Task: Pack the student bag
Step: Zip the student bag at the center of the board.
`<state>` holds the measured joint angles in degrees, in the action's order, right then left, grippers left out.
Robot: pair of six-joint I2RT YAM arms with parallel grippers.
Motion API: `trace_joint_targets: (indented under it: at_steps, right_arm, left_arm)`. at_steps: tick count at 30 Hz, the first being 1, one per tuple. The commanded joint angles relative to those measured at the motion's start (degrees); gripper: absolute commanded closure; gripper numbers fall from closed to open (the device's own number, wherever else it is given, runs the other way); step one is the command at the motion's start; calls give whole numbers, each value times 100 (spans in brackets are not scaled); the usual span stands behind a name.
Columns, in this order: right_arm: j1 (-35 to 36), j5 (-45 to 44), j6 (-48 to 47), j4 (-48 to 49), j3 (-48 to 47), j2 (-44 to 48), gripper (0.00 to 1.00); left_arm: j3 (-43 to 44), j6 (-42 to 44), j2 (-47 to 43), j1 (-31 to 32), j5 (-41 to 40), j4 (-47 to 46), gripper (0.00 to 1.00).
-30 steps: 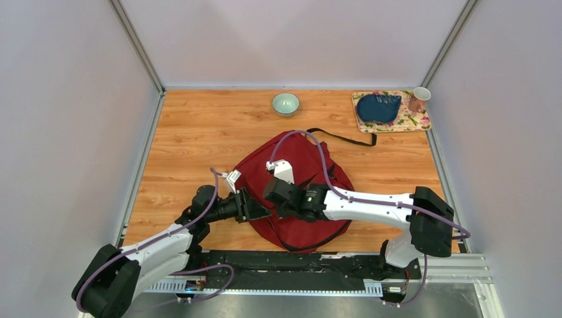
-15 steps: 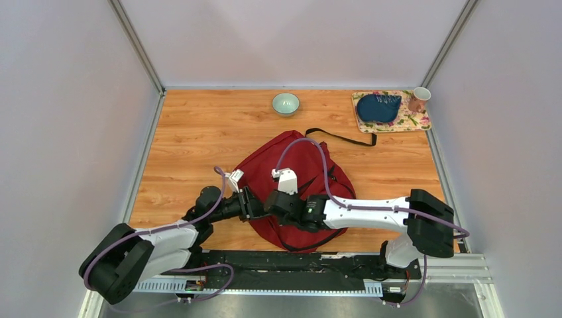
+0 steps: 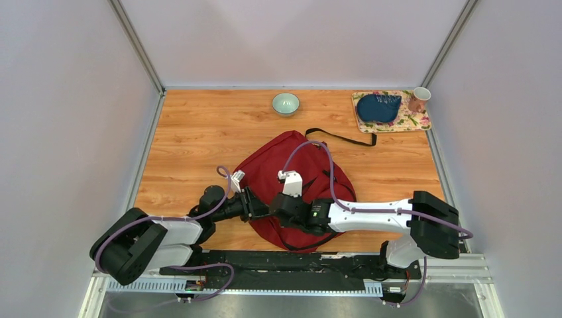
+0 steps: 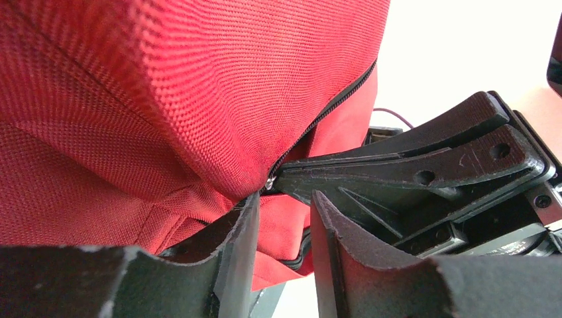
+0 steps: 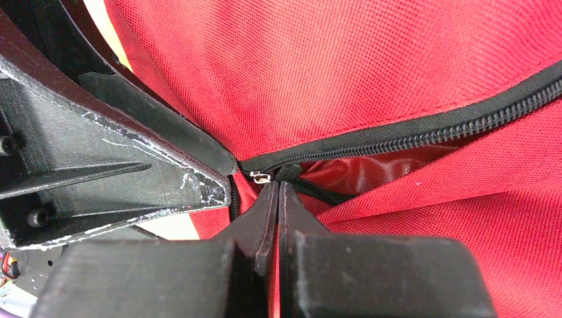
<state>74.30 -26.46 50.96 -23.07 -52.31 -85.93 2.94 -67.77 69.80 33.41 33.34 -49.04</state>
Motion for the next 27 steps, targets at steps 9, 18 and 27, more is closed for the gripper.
trace_joint_targets:
  at_steps: [9,18,27]
  right_arm:
    - [111,9,160,66,81,50,100]
    - [111,158,116,294,187,129,100]
    - [111,264,98,365,230,173,100]
  left_arm:
    - [-602,-52,-221,175,-169,745,50]
    - [-514,-43,-187,254,-416,1090,50]
    - [-523,-623,534,254,-592,-403,48]
